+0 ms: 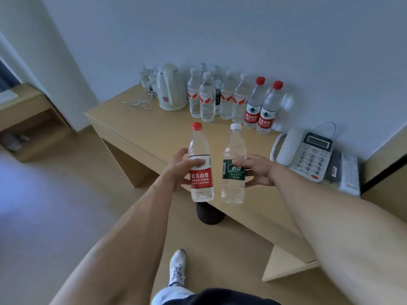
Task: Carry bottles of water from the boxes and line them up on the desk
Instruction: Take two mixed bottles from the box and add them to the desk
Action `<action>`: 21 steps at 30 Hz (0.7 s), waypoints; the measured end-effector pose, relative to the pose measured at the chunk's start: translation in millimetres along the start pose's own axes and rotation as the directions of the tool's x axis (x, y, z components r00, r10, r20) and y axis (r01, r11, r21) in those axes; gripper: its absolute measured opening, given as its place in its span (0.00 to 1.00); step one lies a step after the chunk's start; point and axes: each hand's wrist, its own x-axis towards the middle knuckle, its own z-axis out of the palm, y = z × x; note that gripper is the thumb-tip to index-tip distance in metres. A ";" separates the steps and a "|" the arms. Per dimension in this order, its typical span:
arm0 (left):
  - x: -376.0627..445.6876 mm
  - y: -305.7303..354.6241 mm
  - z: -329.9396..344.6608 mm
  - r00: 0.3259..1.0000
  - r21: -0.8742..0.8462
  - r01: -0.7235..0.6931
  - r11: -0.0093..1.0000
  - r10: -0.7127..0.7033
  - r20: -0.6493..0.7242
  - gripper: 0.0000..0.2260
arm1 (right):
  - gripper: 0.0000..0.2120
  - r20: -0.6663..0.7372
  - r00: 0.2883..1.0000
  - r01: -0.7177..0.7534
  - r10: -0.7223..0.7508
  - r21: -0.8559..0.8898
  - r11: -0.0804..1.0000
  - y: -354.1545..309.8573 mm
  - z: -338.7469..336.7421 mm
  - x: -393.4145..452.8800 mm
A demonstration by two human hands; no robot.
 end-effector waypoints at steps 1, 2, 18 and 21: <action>16.0 4.9 -0.8 0.999 0.012 -0.008 1.000 0.007 0.035 0.22 | 0.18 -0.040 0.999 0.000 0.001 0.023 1.000 -2.6 -3.2 6.3; 31.3 9.6 -1.9 0.998 0.020 -0.015 1.000 0.014 0.063 0.22 | 0.17 -0.077 0.997 0.001 0.003 0.047 0.999 -5.1 -5.2 12.3; 186.0 87.2 -30.4 0.940 0.059 -0.183 0.981 0.157 0.303 0.25 | 0.23 -0.548 0.833 0.226 -0.074 0.215 0.950 -59.5 11.5 88.5; 201.1 92.8 -26.4 0.932 0.099 -0.224 0.970 0.183 0.314 0.26 | 0.25 -0.565 0.814 0.256 -0.133 0.143 0.956 -69.4 9.9 100.4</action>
